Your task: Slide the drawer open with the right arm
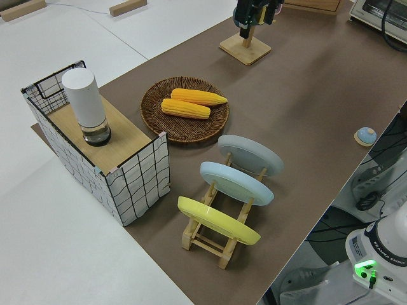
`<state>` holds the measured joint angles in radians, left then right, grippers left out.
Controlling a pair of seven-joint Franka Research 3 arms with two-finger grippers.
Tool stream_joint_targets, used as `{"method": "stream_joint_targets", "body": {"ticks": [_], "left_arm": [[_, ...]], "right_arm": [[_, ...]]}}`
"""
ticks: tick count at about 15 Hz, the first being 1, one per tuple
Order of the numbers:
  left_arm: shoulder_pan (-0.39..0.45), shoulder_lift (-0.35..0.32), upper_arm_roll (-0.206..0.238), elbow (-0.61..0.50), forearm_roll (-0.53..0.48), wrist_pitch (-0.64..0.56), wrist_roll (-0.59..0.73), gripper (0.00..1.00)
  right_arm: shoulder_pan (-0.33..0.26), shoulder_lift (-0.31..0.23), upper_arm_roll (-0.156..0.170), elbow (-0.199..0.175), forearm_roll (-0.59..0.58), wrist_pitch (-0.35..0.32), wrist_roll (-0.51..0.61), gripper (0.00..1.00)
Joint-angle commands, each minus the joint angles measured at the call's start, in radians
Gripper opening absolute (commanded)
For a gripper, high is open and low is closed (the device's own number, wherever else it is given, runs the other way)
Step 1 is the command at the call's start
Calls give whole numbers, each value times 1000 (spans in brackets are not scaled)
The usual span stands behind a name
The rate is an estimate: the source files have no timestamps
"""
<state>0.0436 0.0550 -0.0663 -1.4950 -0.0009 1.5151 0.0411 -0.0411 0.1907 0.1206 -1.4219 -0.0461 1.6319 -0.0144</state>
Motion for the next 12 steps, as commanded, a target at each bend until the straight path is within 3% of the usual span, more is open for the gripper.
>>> {"method": "stream_joint_targets", "body": {"ticks": [1,9,12], "left_arm": [[-7,-4,0,9,18,-18,-10,993],[-7,-4,0,9,18,-18,-10,993],[-7,-4,0,9,18,-18,-10,993]], "right_arm": [[-2,12,7,17,-17,-7,10,983],[0,9,-1,17,-24,-18,13,983],[1,9,11,17,-127,-30,13,985]]}}
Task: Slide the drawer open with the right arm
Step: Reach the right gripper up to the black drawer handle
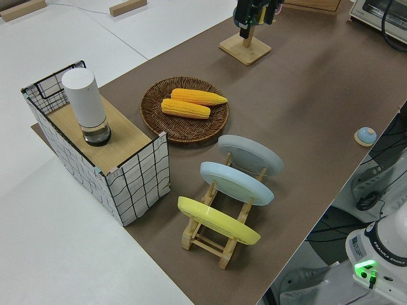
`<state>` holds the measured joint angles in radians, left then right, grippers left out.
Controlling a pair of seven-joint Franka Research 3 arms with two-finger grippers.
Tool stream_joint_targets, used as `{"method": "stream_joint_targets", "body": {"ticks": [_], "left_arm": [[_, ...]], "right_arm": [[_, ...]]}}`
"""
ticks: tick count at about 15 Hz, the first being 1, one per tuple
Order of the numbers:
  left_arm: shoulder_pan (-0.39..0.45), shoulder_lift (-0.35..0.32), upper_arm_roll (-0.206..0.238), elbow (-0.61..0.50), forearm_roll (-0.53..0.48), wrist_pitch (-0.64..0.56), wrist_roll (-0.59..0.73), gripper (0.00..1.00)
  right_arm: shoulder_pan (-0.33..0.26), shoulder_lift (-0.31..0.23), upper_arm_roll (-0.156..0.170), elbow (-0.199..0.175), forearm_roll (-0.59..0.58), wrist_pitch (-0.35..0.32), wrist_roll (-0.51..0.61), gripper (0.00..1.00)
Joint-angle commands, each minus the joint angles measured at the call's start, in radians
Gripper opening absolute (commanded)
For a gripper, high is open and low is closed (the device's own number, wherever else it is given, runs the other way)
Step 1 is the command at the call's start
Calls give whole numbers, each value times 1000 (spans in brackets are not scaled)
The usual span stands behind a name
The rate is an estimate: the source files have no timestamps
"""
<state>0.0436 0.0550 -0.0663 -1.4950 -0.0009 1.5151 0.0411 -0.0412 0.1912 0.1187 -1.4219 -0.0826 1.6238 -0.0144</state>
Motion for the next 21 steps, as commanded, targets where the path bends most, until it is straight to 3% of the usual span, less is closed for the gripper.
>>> {"method": "stream_joint_targets", "body": {"ticks": [1,8,12,16,21], "left_arm": [[-7,-4,0,9,18,-18,-10,993],[-7,-4,0,9,18,-18,-10,993],[-7,-4,0,9,18,-18,-10,993],[-7,-4,0,9,18,-18,-10,993],[-7,-4,0,9,18,-18,-10,993]], "right_arm": [[4,8,15,17,-127,-24,13,983],[128,11,19,11,-337,-42,134,983],[201,39,19,5,-492,-42,191,983],[237,62,19,-20,-600,-36,209,983],[306,97,24,-75,-845,-27,261,983]]}}
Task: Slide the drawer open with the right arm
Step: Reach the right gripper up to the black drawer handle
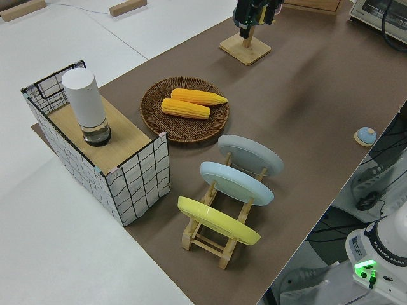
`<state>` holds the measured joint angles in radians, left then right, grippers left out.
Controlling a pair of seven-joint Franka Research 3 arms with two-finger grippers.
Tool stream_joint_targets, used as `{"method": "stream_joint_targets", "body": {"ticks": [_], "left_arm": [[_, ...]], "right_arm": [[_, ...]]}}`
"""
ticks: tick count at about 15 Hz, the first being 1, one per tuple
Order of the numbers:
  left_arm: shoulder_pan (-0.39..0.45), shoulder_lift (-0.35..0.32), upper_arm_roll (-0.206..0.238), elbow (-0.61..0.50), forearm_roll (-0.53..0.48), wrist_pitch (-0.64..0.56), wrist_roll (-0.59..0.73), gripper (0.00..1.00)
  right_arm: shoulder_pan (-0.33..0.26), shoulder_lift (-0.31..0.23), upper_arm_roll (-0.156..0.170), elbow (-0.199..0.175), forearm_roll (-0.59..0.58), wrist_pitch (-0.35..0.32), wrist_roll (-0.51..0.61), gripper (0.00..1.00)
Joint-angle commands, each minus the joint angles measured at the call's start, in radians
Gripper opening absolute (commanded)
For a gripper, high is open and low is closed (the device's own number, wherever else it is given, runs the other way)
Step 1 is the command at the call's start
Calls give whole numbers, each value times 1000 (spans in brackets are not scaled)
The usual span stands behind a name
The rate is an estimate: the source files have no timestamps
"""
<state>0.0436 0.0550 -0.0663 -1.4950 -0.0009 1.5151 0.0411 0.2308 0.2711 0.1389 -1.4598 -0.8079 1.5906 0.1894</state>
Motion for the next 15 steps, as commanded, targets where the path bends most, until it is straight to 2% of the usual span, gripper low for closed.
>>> {"method": "stream_joint_targets", "body": {"ticks": [1,3,6,10,14,15], "left_arm": [[-7,-3,0,10,18,-18,-10,993],[-7,-4,0,9,18,-18,-10,993],[-7,-4,0,10,18,-18,-10,993],[-7,-4,0,9,18,-18,-10,993],[-5,-4,0,10,18,-18,-10,993],[-7,-4,0,10,18,-18,-10,993]], "right_arm": [[47,23,4,-45,-157,6,67,985],[61,37,4,-77,-248,9,93,983],[71,69,4,-96,-364,43,100,983],[48,76,2,-177,-551,152,125,983],[21,102,-13,-185,-642,236,136,983],[19,106,-25,-186,-654,259,156,983]]}}
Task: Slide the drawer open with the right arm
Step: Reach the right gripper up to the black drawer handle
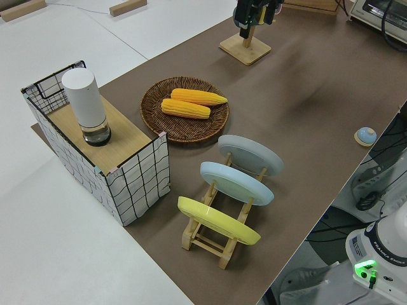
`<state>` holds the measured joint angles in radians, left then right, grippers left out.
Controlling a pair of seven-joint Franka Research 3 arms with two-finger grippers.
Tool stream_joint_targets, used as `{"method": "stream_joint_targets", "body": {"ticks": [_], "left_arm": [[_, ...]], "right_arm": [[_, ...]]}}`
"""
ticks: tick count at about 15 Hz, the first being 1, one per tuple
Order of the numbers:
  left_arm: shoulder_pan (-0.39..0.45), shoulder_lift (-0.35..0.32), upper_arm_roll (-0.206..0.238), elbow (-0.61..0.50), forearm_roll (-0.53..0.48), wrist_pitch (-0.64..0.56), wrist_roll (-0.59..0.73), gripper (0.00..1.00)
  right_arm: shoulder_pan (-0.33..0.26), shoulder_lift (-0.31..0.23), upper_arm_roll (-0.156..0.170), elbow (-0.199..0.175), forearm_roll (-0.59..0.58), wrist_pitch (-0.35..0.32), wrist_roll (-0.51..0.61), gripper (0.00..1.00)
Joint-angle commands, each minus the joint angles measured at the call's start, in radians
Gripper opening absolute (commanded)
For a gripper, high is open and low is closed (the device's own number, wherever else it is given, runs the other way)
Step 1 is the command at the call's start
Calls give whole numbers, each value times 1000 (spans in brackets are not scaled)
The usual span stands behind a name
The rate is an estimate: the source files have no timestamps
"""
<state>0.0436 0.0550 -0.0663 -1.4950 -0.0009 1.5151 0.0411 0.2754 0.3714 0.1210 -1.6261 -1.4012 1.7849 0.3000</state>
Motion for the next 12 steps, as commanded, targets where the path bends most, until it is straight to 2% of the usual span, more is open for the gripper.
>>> {"method": "stream_joint_targets", "body": {"ticks": [1,3,7,9,12], "left_arm": [[-7,-4,0,10,18,-18,-10,993],[-7,-4,0,10,18,-18,-10,993],[-7,-4,0,10,18,-18,-10,993],[-7,-4,0,9,18,-18,-10,993],[-7,-4,0,10,18,-18,-10,993]], "right_arm": [[-25,18,-23,-23,-93,89,65,983],[-25,33,-44,-24,-175,123,86,983],[-25,58,-66,-26,-280,137,99,983],[-27,73,-78,-26,-306,143,109,985],[-41,76,-109,-26,-338,205,134,983]]}}
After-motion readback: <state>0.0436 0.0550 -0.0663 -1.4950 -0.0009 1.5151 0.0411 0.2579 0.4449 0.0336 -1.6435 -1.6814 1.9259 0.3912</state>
